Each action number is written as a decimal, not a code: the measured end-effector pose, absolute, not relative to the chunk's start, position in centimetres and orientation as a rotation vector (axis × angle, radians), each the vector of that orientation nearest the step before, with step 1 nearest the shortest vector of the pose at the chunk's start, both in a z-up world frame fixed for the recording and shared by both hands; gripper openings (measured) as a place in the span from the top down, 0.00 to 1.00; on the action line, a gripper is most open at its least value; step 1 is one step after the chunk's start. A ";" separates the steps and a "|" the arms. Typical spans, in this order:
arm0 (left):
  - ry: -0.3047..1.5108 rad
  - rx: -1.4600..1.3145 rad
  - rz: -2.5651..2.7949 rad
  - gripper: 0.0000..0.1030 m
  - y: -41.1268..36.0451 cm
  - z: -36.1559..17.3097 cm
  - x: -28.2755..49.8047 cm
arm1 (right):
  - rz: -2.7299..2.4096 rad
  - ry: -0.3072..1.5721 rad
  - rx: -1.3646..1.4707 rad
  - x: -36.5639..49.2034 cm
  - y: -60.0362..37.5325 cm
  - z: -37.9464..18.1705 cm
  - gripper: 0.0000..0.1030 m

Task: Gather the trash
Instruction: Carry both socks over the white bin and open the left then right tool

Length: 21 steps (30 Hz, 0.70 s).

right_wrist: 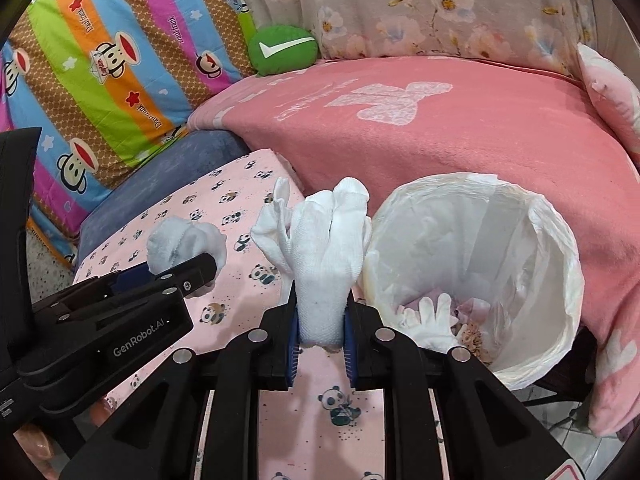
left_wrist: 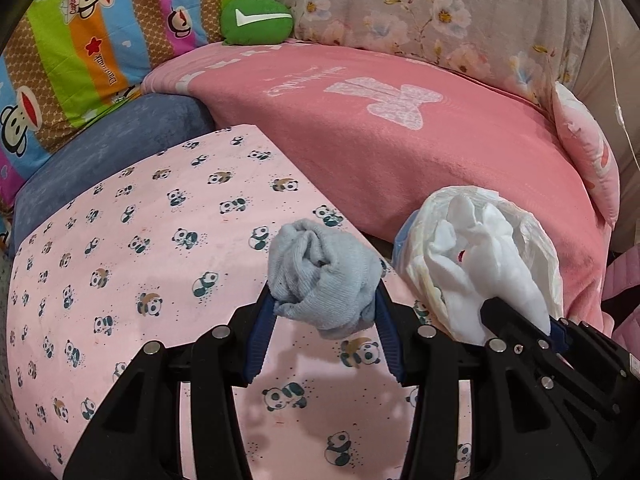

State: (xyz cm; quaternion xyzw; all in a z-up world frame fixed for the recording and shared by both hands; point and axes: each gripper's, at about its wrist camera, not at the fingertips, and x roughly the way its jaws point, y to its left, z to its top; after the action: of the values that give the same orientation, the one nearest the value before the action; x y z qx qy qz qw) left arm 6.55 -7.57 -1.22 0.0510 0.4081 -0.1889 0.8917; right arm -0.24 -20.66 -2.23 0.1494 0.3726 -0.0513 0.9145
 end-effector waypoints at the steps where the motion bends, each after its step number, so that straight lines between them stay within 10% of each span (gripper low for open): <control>1: 0.848 0.113 -0.401 0.56 -8.2 -1.3 6.5 | -0.110 0.767 0.310 -0.3 -20.9 -2.2 0.83; 21: 0.829 0.159 -0.594 0.55 -16.9 -1.4 6.2 | -0.258 0.751 0.365 -2.3 -30.0 -4.1 0.82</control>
State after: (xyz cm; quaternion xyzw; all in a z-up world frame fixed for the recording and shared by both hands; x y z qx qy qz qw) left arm 6.21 -16.89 -1.43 0.0760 0.3963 -0.2840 0.8698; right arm -2.26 -29.96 -4.14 0.1767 0.3636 -0.1250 0.9061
